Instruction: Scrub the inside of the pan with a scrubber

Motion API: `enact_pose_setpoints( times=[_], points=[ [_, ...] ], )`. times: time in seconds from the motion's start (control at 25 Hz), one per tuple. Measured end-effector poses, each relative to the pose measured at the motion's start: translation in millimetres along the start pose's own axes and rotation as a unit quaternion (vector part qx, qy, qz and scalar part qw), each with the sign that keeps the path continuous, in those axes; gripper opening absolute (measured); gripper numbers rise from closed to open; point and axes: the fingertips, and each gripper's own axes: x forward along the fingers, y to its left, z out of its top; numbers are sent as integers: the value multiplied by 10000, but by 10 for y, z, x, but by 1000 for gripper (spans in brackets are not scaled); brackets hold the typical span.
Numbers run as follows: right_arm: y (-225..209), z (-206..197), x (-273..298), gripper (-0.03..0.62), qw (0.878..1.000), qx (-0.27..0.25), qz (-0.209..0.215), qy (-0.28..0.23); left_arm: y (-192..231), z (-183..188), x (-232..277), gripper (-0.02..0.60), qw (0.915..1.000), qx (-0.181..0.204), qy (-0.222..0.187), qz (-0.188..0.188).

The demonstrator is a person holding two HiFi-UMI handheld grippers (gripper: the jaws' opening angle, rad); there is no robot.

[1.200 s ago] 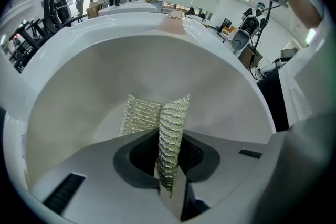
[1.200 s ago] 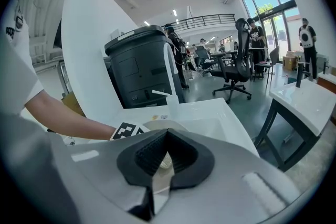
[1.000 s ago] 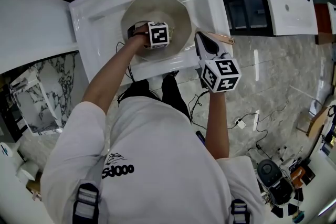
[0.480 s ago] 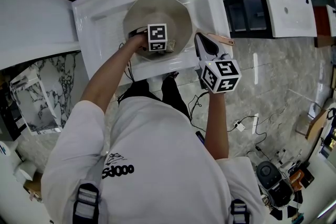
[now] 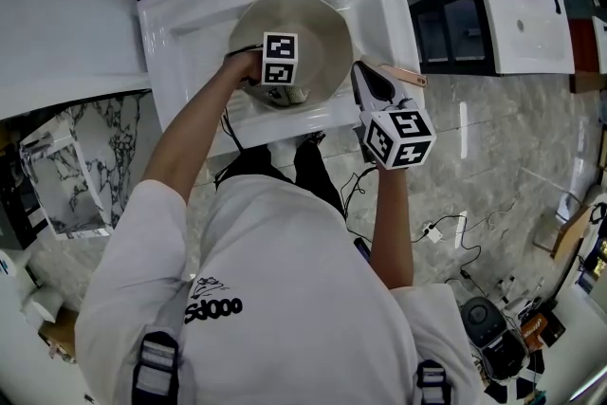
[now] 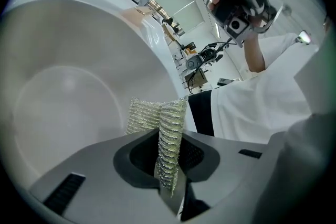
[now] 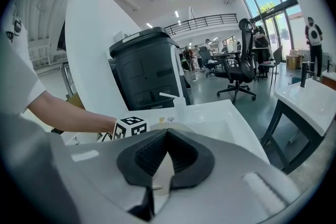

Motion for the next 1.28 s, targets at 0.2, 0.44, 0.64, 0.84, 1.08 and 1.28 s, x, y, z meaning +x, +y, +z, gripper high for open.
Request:
enact_pose_setpoints(
  times=[0.2, 0.44, 0.64, 0.84, 1.08, 1.28],
  points=[
    [33, -27, 48, 9, 10000, -10, 45, 63, 152, -76, 35, 69, 9985, 2, 360, 412],
    [-14, -52, 72, 9, 9999, 24, 7, 116, 417, -175, 27, 67, 9918, 36, 712, 1059],
    [-45, -56, 128, 9, 9999, 56, 11, 154, 615, -273, -55, 66, 9859, 59, 900, 1413],
    [-85, -25, 180, 9, 9998, 63, 16, 167, 794, -279, -239, 64, 9830, -91, 721, 1685],
    [-69, -39, 252, 9, 9997, 50, 81, 209, 1143, -299, -615, 64, 9640, -289, 487, 2597],
    [-71, 2, 266, 9, 9997, 19, 101, 220, 1343, -303, -789, 66, 9477, -366, 476, 3134]
  ],
)
